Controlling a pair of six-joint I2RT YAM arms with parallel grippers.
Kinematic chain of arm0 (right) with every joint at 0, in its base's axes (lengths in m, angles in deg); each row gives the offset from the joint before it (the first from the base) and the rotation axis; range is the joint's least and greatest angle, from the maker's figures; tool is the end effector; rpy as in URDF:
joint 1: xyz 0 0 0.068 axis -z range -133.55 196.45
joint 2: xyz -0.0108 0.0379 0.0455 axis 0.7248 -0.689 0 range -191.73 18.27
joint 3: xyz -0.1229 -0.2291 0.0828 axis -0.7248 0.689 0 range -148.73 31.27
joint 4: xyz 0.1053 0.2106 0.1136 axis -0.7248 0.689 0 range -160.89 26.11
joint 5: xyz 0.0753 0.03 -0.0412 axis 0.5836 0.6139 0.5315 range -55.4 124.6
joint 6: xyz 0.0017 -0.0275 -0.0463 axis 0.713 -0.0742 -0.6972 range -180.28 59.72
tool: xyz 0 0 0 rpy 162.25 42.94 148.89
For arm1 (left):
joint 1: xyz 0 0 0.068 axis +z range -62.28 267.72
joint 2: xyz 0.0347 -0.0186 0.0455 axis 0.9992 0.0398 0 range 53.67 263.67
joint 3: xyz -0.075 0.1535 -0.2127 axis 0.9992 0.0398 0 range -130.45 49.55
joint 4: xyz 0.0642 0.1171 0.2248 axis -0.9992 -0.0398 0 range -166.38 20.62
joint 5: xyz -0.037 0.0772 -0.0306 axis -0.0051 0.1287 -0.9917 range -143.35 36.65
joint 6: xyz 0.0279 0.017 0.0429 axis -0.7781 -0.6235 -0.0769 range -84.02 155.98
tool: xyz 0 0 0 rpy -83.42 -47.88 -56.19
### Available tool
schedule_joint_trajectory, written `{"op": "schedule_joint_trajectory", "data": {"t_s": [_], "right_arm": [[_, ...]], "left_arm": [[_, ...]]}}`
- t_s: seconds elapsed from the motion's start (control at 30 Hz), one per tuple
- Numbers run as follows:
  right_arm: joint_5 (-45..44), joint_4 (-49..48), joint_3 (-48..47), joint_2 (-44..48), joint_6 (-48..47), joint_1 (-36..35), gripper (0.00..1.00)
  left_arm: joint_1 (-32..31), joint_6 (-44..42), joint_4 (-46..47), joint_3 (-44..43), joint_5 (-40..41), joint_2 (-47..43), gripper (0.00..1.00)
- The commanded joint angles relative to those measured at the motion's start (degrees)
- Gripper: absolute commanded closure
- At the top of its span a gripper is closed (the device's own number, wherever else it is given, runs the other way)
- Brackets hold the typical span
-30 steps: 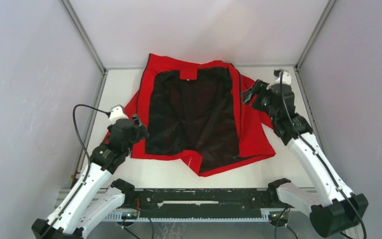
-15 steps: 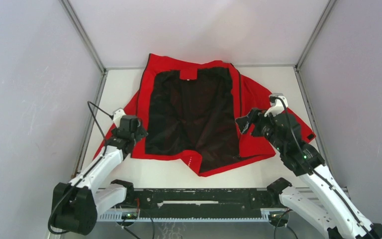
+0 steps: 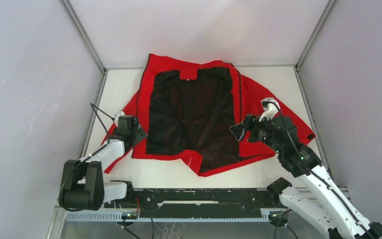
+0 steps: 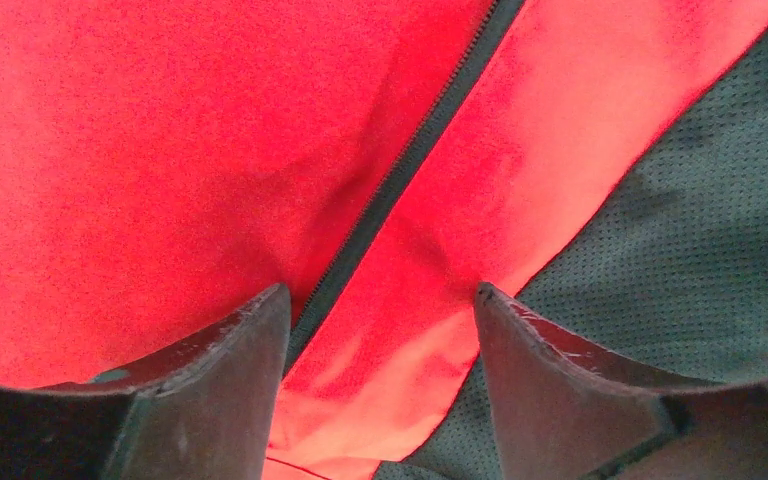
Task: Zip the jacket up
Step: Adjust the jacket at the center of the board.
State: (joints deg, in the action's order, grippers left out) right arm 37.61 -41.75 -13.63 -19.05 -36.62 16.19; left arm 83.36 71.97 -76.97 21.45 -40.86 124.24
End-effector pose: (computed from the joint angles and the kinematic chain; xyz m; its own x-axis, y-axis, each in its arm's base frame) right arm 0.1258 0.0756 0.3251 -0.5097 0.1668 -0.8441 -0.3721 0.8418 0.3910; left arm 0.2231 -0.0093 0.1578 -0.5809 -0.5311 -0.6168 -0.5012 0.8305 -0.2430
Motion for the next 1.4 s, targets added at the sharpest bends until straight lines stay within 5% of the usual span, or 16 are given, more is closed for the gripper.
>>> {"op": "schedule_joint_trajectory", "data": {"t_s": [0.0, 0.47, 1.0, 1.37], "right_arm": [[1.6, -3.6, -0.2, 0.1, -0.3, -0.6, 0.20], [-0.5, -3.2, 0.2, -0.6, 0.2, -2.5, 0.20], [-6.0, -2.3, 6.4, -2.5, 1.1, -9.0, 0.20], [-8.4, -16.1, 10.3, -19.2, 7.1, -25.4, 0.30]], "left_arm": [[0.6, -0.9, 3.6, -1.8, -5.4, 3.3, 0.32], [0.6, -1.7, 2.3, -1.1, -9.2, -1.9, 0.99], [-2.2, -0.7, -17.8, -10.2, -15.0, -29.4, 1.00], [-2.9, -3.5, -33.2, -23.6, -17.9, -39.0, 1.00]]}}
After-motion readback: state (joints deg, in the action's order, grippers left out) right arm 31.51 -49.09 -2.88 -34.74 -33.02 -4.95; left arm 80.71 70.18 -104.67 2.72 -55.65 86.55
